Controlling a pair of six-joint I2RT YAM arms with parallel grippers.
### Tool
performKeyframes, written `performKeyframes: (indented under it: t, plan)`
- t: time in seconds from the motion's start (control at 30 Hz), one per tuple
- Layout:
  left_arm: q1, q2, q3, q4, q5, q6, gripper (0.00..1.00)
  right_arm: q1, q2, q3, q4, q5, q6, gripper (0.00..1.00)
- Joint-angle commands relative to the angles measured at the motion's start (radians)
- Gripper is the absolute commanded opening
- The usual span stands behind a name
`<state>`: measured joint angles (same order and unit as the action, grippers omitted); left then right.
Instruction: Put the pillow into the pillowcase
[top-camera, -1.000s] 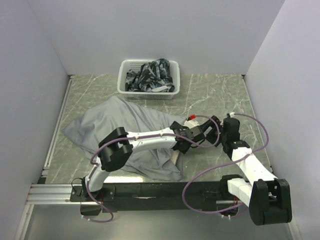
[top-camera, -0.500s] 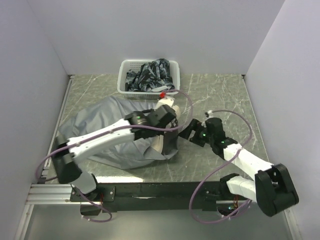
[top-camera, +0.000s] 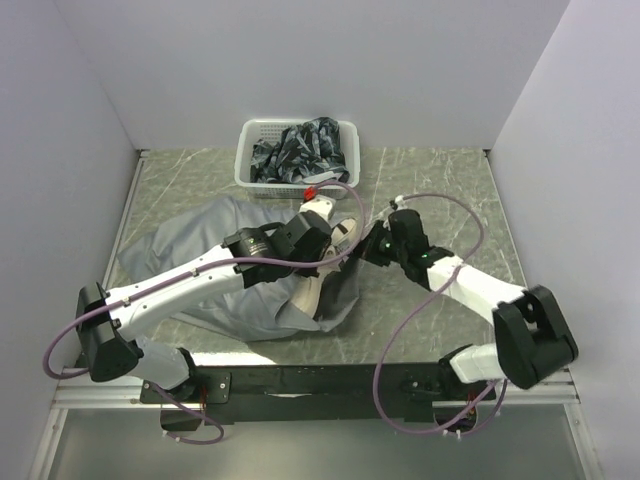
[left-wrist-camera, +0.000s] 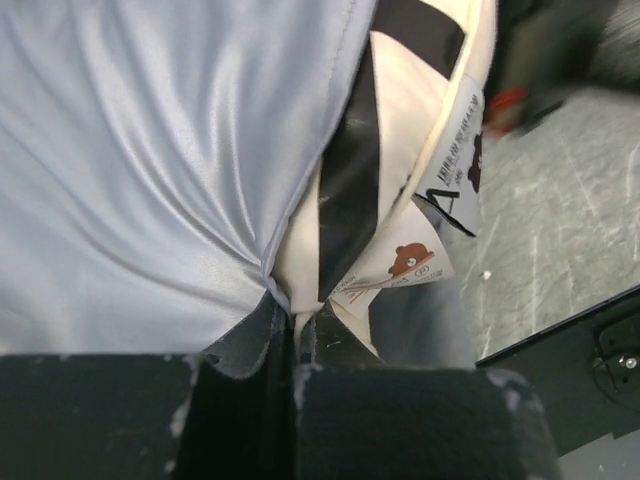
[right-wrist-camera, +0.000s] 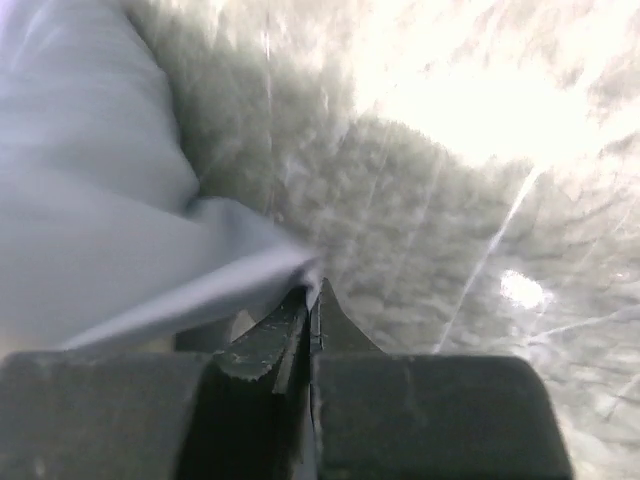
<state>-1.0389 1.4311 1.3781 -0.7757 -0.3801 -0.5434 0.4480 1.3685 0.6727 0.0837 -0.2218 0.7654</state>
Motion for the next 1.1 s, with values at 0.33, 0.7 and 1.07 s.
performKeyframes:
  t: [0.33, 0.7, 1.07]
  plan:
    - [0.226, -0.096, -0.292, 0.171, 0.124, -0.102, 0.01, -0.173, -0.376, 0.101, -0.365, 0.237, -0.101, 0.00]
    - [0.231, -0.179, -0.297, 0.266, 0.181, -0.197, 0.01, -0.017, -0.525, -0.038, -0.420, 0.381, -0.078, 0.44]
    - [0.231, -0.196, -0.393, 0.412, 0.233, -0.286, 0.01, 0.234, -0.447, -0.010, -0.359, 0.481, -0.044, 0.42]
